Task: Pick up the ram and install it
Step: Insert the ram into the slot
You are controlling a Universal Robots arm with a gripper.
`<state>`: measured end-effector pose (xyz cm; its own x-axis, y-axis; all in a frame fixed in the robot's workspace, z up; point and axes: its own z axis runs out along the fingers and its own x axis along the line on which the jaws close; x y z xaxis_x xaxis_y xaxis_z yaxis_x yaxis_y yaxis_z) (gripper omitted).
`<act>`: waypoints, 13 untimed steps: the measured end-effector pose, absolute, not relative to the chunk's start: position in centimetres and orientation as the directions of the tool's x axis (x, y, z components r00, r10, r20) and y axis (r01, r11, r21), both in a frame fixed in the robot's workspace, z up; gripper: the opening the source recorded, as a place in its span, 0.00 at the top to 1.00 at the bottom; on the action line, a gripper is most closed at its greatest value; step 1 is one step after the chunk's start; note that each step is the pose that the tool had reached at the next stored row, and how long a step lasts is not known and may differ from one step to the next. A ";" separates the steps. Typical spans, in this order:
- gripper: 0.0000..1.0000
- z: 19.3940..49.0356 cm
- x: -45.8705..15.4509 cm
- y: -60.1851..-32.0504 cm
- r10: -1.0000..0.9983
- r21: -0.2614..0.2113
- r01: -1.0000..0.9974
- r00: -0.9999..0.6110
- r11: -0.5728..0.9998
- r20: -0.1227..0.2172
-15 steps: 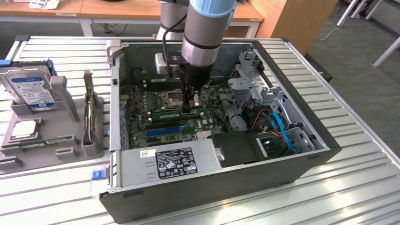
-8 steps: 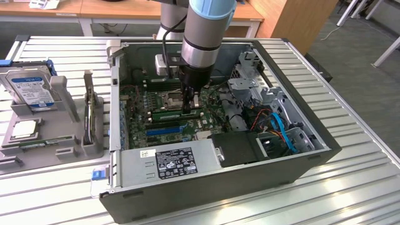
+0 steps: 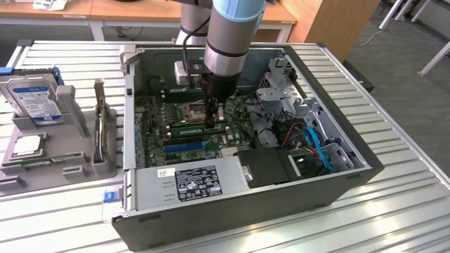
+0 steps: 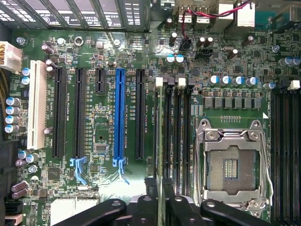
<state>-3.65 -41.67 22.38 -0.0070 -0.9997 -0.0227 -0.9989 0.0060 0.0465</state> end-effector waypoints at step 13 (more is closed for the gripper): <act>0.81 23.7 -3.7 -41.7 -1.000 0.047 -0.999 -0.007 0.006 -0.022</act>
<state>-3.65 -41.67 23.71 -0.0071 -0.9997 -0.0220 -0.9989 0.0061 0.0466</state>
